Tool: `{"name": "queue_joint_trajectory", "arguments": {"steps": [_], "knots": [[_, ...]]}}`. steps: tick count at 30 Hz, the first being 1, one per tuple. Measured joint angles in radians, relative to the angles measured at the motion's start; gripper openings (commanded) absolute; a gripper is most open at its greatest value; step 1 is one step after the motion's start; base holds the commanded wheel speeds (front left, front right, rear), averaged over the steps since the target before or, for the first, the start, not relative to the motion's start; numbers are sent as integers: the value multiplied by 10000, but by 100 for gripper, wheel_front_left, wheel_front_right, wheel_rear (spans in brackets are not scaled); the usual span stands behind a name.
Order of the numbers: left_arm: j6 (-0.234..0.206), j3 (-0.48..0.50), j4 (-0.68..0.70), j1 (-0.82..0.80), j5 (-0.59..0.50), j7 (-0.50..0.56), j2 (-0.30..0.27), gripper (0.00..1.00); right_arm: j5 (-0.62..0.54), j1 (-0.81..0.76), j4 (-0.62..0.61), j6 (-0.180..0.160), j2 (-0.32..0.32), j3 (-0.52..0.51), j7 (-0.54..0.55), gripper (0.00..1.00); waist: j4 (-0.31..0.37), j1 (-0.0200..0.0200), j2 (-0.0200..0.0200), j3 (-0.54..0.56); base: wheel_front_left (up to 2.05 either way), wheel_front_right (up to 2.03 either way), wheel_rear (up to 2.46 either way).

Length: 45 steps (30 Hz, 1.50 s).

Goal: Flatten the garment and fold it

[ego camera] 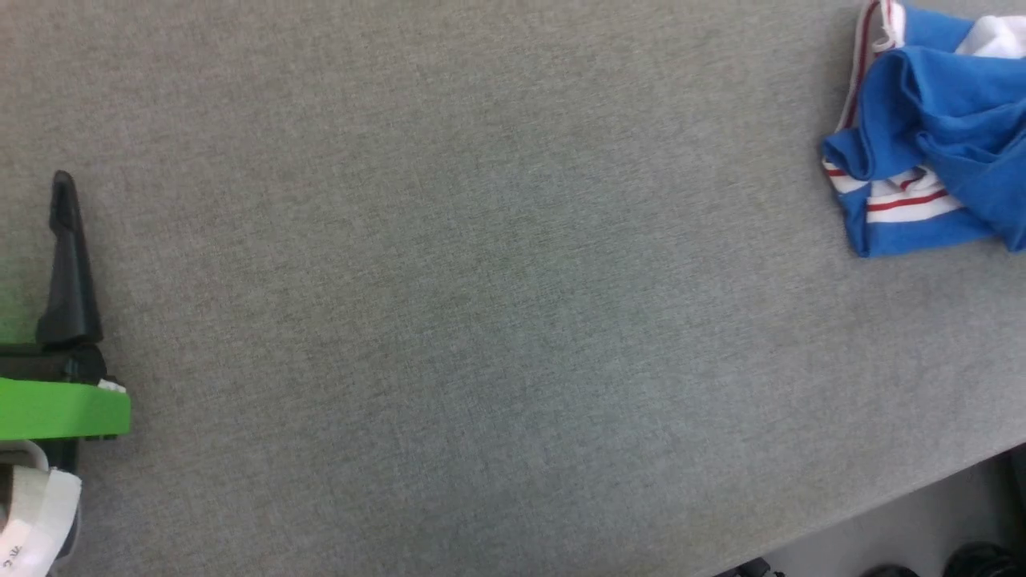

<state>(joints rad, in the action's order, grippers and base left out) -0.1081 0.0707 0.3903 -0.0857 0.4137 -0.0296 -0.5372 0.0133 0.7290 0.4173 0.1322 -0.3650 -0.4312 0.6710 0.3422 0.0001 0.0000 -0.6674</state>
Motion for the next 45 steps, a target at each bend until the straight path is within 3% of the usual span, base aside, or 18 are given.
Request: {"name": "queue_joint_trajectory", "arguments": {"steps": [6, 14, 22, 32, 39, 45], "knots": [[2, -295, -587, 1, 105, -380, 345, 100, 696, 791, -301, 0, -75, 222, -1390, 100, 60, 0, 0, 653, 0, 0, 0], [4, -602, -1628, 8, 299, -1091, 989, 100, 1774, 1516, -715, -2, -203, 1421, -3475, 100, -23, -1, 0, 1920, 0, 0, 0], [4, -782, -2566, 124, 619, -1695, 1578, 100, 2550, 1446, -1492, -2, 871, 2535, -5329, 100, -345, -2, 0, 3419, 0, 0, 0], [36, -1032, -3283, 256, 706, -2025, 2201, 100, 2773, -317, -2661, -4, 2251, 2984, -7179, 100, -1206, -3, 0, 5005, 0, 0, 0], [163, -1287, -3680, 277, 706, -2115, 2435, 100, 2566, -2060, -3469, -4, 2800, 2746, -8408, 100, -2128, -3, 0, 5679, 0, 0, 0], [203, -1475, -3898, 463, 704, -2186, 2587, 100, 2391, -3452, -3879, -4, 3041, 2667, -8838, 100, -2729, -3, 0, 6252, 0, 0, 0]]}}
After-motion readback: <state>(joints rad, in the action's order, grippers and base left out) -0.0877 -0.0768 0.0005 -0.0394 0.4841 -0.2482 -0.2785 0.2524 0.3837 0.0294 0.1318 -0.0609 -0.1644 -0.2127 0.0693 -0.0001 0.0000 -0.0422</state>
